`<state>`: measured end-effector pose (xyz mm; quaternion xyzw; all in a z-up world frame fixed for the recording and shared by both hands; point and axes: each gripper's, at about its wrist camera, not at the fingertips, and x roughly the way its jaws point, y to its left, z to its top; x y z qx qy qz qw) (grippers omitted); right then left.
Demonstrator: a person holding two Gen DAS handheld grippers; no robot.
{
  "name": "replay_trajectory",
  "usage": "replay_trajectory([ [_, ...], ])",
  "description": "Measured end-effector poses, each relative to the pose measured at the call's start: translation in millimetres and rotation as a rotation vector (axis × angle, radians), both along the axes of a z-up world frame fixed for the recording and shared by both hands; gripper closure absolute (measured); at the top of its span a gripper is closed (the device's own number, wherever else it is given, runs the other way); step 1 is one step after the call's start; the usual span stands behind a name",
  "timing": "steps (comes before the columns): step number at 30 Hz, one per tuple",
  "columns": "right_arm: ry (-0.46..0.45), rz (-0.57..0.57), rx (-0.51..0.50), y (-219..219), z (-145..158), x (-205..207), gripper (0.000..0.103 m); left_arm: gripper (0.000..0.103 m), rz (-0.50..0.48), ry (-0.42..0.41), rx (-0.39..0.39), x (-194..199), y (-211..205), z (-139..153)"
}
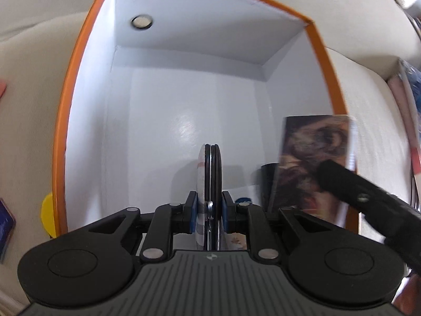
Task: Organize rigid objects
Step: 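Carry the plaid case and photo card box over the orange box with both grippers, then release the plaid case with the left gripper while the right gripper releases the photo card box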
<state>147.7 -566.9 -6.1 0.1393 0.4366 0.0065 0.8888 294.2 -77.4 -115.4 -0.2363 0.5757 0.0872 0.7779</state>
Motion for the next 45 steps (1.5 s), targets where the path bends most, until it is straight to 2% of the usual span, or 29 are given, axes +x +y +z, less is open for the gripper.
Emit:
replay_trajectory([
  [7,-0.002,0.056,0.001,-3,2,-3,0.080,0.079,-0.016,0.029,0.026,-6,0,4],
  [9,-0.002,0.080,0.000,-2,2,-4,0.080,0.073,-0.039,0.016,0.090,-10,-2,14],
  [12,0.000,0.104,0.000,0,2,-7,0.080,0.073,-0.111,0.020,0.182,-11,-8,19],
  [15,0.002,0.143,0.002,2,2,-8,0.080,0.076,-0.120,0.069,0.143,-14,-8,10],
  [17,0.003,0.152,0.000,4,3,-8,0.080,0.077,-0.118,0.067,0.131,-16,-8,10],
  [21,0.013,0.183,-0.003,7,4,-10,0.080,0.077,-0.105,-0.025,0.100,-24,4,40],
  [27,0.047,0.237,0.033,17,-2,-10,0.080,0.077,-0.103,-0.208,0.122,-37,29,100],
  [32,0.116,0.340,0.096,45,-23,-5,0.080,0.077,-0.064,-0.266,0.154,-55,52,123],
  [36,0.179,0.390,0.129,70,-44,4,0.080,0.076,-0.033,-0.280,0.125,-72,72,121],
  [38,0.213,0.407,0.146,80,-55,10,0.080,0.077,-0.022,-0.282,0.111,-55,73,110],
  [45,0.304,0.437,0.168,100,-85,22,0.079,0.077,0.001,-0.257,0.058,-55,85,88],
])
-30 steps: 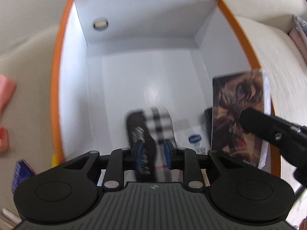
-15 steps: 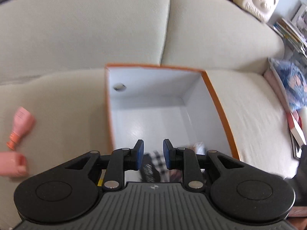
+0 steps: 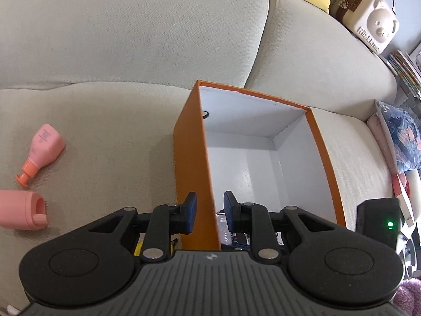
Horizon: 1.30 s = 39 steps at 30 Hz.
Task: Organize rigid objects
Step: 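Release the plaid case with the left gripper while the right gripper releases the photo card box, then withdraw both grippers from the box toward the blue tin and tape measure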
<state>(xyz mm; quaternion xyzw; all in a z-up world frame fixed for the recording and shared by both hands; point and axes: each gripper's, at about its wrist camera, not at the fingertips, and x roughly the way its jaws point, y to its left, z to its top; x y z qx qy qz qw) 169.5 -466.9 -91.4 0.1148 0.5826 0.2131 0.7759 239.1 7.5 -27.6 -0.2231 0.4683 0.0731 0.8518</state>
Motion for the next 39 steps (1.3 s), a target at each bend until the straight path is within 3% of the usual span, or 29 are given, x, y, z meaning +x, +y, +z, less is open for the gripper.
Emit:
replay_trajectory([
  [5,0.017,0.054,-0.044,1,-6,0,0.074,0.077,0.000,-0.004,-0.025,5,-1,-9],
  [10,-0.077,0.114,-0.204,10,6,-12,0.066,0.077,-0.014,-0.003,-0.023,5,-5,-11],
  [13,-0.097,0.161,-0.217,14,7,-18,0.068,0.082,-0.020,0.003,-0.021,4,-6,-12],
  [14,-0.098,0.166,-0.229,16,5,-19,0.077,0.083,-0.021,0.004,-0.016,4,-6,-12],
  [16,-0.094,0.169,-0.217,18,2,-21,0.078,0.086,-0.021,0.004,-0.009,4,-6,-13],
  [26,-0.084,0.186,-0.200,22,-5,-26,0.072,0.086,-0.019,0.014,-0.007,4,-9,-12],
  [32,-0.182,0.190,-0.240,24,24,-47,0.071,0.086,-0.023,-0.001,0.005,-8,-9,-1],
  [36,-0.300,0.193,-0.251,21,56,-59,0.060,0.086,-0.024,-0.019,0.019,-21,-7,9],
  [39,-0.408,0.195,-0.203,13,83,-67,0.056,0.086,-0.025,-0.044,0.035,-35,-3,17],
])
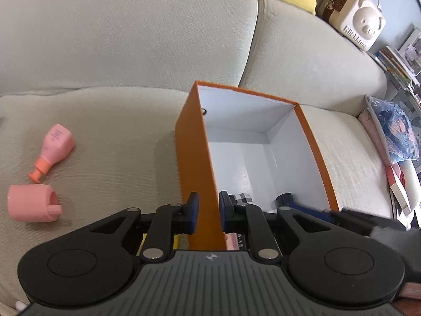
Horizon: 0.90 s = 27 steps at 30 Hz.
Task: Organize rigid objects
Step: 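Withdraw both grippers from the box toward the blue tin and tape measure, then grasp the blue SUPER DEER tin on its edge with the left gripper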
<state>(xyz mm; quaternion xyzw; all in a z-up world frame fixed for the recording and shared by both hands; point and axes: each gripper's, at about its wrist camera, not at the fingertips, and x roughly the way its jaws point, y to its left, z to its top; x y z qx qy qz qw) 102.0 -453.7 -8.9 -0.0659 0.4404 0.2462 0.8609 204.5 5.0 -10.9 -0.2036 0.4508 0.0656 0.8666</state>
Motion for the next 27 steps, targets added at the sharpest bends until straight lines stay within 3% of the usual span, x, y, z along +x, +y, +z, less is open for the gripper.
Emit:
replay_trajectory([
  [4,-0.112,0.060,0.066,10,25,-25,0.053,0.081,0.025,-0.044,0.050,-26,16,11],
  [6,-0.126,0.096,0.084,20,31,-35,0.053,0.079,0.042,-0.055,0.076,-42,29,14],
  [12,-0.042,0.160,0.116,63,12,-46,0.053,0.077,0.073,-0.010,0.096,-85,74,1],
  [16,0.014,0.223,0.070,87,-10,-57,0.053,0.064,0.026,0.042,0.055,-101,94,-22],
  [22,0.101,0.279,-0.029,119,-48,-59,0.058,0.054,-0.042,0.132,0.014,-101,111,-73],
  [27,0.154,0.310,-0.108,140,-79,-54,0.064,0.050,-0.045,0.180,-0.029,-85,121,-104],
])
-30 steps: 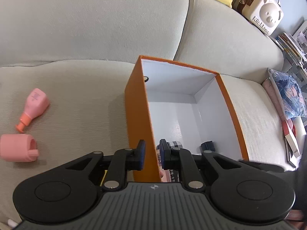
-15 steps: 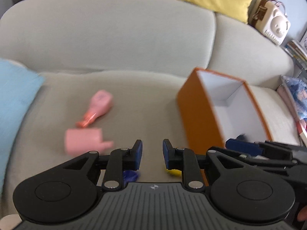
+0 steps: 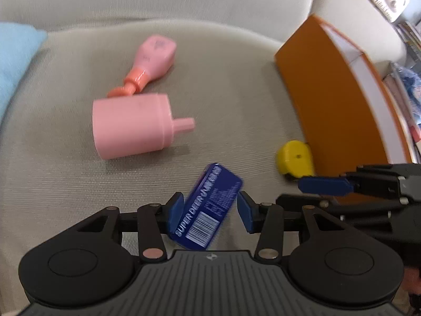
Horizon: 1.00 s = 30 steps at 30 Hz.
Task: Organize rigid objects
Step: 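Grasp the blue SUPER DEER tin on its edge with the left gripper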
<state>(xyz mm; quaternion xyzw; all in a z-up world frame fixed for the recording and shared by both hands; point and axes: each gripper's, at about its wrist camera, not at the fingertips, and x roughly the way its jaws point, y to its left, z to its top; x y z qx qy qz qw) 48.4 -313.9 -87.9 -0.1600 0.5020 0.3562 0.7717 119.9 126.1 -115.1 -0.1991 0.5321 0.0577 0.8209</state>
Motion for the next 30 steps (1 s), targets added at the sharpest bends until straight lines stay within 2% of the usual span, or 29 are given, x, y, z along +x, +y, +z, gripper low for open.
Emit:
replay_trajectory([
  [5,0.059,0.031,-0.026,10,-25,6,0.066,0.050,0.029,0.089,-0.059,7,11,-25],
  [6,0.073,0.034,-0.030,11,-28,6,0.067,0.044,0.038,0.091,-0.081,7,14,-29],
  [10,0.115,0.068,-0.023,16,-38,7,0.069,0.038,0.042,0.097,-0.121,9,17,-35],
  [13,0.133,0.085,-0.029,22,-46,7,0.073,0.037,0.022,0.100,-0.124,11,14,-39],
  [15,0.137,0.083,-0.040,23,-52,7,0.080,0.037,0.016,0.099,-0.121,12,12,-38],
  [17,0.127,0.081,-0.045,25,-54,6,0.081,0.040,0.016,0.094,-0.118,10,11,-36],
  [20,0.127,0.079,-0.025,25,-52,6,0.081,0.054,0.033,0.075,-0.118,4,11,-29],
  [22,0.124,0.088,-0.012,26,-49,5,0.081,0.068,0.044,0.061,-0.136,-1,11,-24],
  [25,0.137,0.113,0.013,23,-46,3,0.080,0.075,0.048,0.043,-0.135,-9,5,-16],
  [30,0.135,0.132,0.020,21,-45,2,0.080,0.080,0.048,0.036,-0.154,-11,7,-10],
])
